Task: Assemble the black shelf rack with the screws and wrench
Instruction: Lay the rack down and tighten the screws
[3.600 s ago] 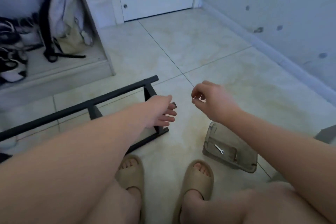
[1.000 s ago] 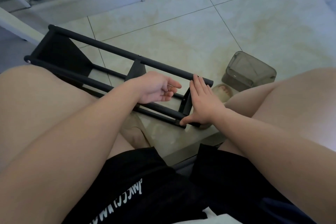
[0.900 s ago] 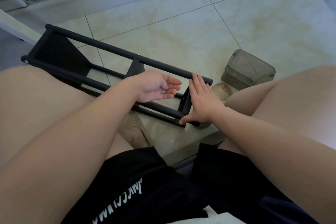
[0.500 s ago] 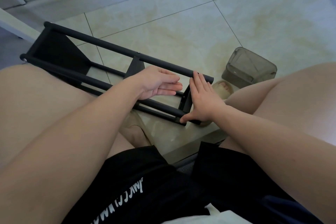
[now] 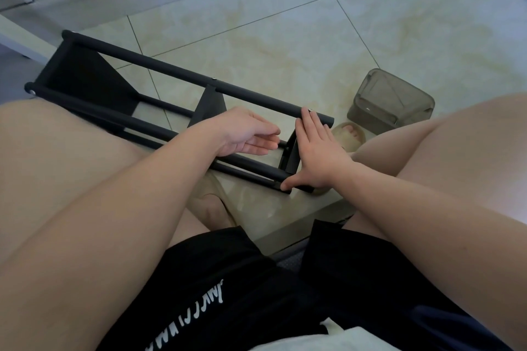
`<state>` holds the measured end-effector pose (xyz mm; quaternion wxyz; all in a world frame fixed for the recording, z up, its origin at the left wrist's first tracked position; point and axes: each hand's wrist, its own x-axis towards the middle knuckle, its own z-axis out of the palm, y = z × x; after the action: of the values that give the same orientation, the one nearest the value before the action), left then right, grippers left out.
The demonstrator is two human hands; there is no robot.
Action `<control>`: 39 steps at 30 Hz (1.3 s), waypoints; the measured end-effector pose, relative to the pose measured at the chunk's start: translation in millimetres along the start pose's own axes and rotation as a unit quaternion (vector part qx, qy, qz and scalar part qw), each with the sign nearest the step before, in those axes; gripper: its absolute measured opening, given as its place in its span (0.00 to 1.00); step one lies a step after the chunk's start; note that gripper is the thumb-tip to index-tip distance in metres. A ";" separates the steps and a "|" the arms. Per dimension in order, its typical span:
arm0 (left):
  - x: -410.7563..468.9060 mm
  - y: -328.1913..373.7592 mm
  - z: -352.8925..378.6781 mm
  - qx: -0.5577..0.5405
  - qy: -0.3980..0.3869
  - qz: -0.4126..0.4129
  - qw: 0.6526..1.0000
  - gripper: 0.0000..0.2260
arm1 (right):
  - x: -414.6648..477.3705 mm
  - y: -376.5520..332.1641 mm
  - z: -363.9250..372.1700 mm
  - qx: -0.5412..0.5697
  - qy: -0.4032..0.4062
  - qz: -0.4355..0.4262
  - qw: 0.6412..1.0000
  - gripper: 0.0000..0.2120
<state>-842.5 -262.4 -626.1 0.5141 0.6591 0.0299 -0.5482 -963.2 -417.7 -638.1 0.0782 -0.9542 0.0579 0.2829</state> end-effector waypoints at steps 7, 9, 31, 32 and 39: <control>31.5 -8.8 -1.8 0.175 0.050 0.007 0.983 0.04 | 4.8 4.5 4.4 -0.026 0.029 0.007 0.999 0.77; 41.5 -6.9 -3.2 0.192 0.047 0.005 0.980 0.03 | 7.5 7.1 5.1 -0.029 0.027 0.008 0.999 0.78; 116.8 -9.9 19.8 0.341 -0.239 -0.232 0.879 0.02 | 21.4 17.7 7.4 0.000 0.026 -0.023 0.999 0.77; 117.6 -9.5 19.9 0.343 -0.244 -0.233 0.877 0.03 | 21.6 17.6 7.2 0.001 0.025 -0.024 0.999 0.77; 119.1 -8.6 20.0 0.345 -0.249 -0.245 0.871 0.04 | 21.5 15.0 5.2 0.004 0.023 -0.021 1.000 0.77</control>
<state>-814.3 -335.0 -718.7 0.0937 0.6081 -0.1296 -0.7775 -950.3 -432.9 -656.0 0.0868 -0.9610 0.0410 0.2592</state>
